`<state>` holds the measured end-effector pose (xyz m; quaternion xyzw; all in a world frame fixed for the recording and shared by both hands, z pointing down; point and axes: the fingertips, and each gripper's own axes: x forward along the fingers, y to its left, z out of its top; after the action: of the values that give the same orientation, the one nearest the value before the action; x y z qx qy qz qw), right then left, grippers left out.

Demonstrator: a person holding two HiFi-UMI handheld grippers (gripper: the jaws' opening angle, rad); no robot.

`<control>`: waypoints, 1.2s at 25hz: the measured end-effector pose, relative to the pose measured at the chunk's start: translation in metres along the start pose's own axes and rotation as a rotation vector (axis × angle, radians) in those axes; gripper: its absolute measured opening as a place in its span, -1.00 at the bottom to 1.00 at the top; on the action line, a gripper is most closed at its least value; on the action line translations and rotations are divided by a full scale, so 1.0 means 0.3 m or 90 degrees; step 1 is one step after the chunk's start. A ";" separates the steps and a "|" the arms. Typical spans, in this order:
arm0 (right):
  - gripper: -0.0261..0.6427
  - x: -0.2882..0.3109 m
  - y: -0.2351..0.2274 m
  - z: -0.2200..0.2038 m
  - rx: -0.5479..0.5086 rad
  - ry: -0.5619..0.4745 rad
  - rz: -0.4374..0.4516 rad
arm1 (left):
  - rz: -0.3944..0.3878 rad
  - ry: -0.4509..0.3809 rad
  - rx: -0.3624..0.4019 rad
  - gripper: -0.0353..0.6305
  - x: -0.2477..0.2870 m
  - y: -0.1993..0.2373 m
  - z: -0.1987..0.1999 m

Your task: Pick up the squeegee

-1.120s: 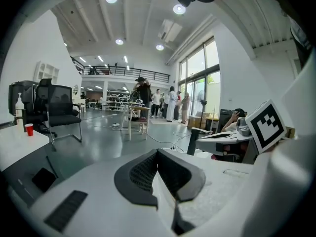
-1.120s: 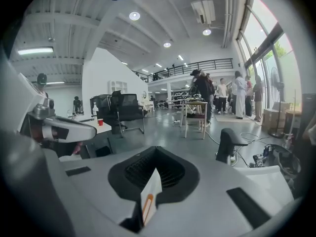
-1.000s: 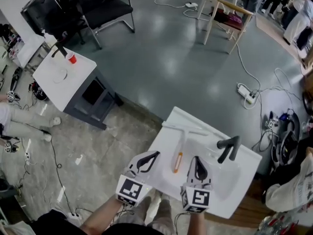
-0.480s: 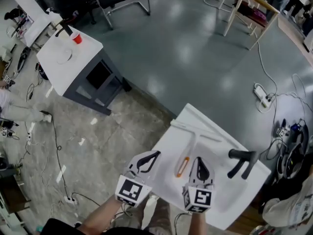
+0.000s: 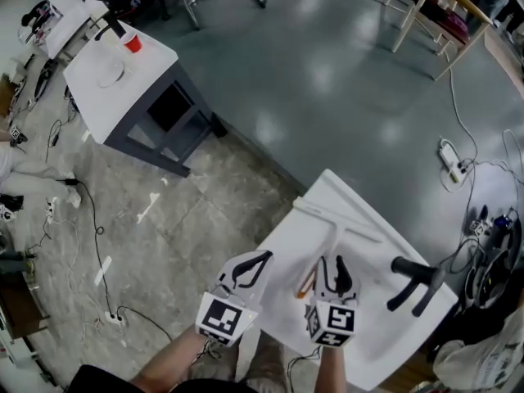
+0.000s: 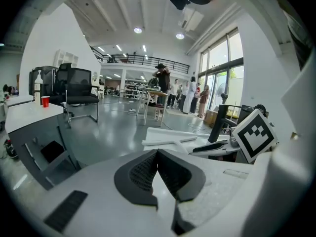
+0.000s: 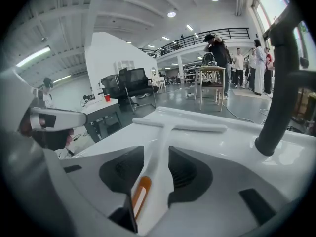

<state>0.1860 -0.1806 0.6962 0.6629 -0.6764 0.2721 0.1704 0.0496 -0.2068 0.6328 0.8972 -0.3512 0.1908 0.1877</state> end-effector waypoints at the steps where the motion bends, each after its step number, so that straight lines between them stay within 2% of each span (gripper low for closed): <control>1: -0.45 0.012 0.000 -0.007 0.001 0.005 0.003 | 0.003 0.004 -0.006 -0.89 0.003 0.002 -0.010; 11: -0.49 0.084 0.013 -0.064 -0.006 0.048 -0.001 | 0.026 0.013 -0.022 -0.89 -0.003 0.056 -0.054; 14: -0.61 0.089 0.024 -0.066 -0.005 0.044 0.003 | 0.028 0.013 -0.022 -0.89 -0.005 0.065 -0.061; 23: -0.67 0.082 0.005 -0.086 0.031 0.052 -0.018 | 0.027 0.009 -0.020 -0.89 -0.022 0.060 -0.059; 30: -0.73 0.055 -0.009 -0.048 0.018 0.050 -0.040 | 0.030 -0.002 -0.016 -0.89 -0.061 0.059 -0.016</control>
<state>0.1859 -0.1851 0.7178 0.6747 -0.6442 0.3021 0.1961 0.0237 -0.2064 0.6319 0.8867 -0.3746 0.1894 0.1937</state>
